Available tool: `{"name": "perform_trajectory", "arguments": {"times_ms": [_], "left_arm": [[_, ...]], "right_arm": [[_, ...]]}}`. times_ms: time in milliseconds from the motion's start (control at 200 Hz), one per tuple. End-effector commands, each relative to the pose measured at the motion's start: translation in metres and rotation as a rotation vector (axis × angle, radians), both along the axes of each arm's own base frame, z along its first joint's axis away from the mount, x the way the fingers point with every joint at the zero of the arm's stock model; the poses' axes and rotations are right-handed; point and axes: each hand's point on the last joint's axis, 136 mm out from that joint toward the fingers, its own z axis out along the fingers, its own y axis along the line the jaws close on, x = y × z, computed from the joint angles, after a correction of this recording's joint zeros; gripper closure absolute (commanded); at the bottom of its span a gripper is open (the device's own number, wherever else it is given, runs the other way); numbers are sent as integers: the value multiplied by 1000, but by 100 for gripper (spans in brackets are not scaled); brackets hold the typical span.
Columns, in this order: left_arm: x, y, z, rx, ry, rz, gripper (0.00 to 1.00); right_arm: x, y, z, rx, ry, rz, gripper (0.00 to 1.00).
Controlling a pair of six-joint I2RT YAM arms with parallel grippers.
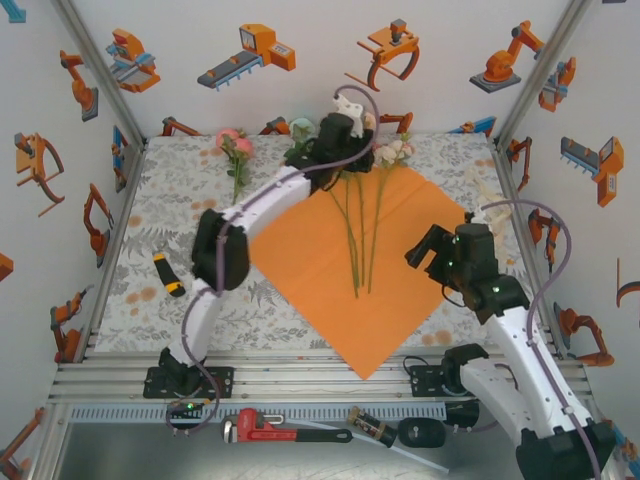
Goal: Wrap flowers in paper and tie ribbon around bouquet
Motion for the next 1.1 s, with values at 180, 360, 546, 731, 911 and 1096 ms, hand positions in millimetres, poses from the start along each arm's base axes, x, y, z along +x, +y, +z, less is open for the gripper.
{"name": "perform_trajectory", "arguments": {"times_ms": [180, 360, 546, 731, 911, 1096], "left_arm": [[-10, 219, -121, 230, 361, 419, 45], [14, 260, -199, 430, 535, 382, 49], [39, 263, -243, 473, 613, 359, 50], [49, 262, -268, 461, 668, 337, 55], [54, 263, -274, 466, 706, 329, 58], [62, 261, -283, 472, 753, 304, 67]], "right_arm": [[65, 98, 44, 77, -121, 246, 23], [63, 118, 29, 151, -77, 270, 24], [49, 109, 18, 137, -57, 240, 23], [41, 99, 13, 114, -52, 218, 23], [39, 97, 12, 110, -49, 214, 23], [38, 93, 15, 102, -59, 201, 23]]}}
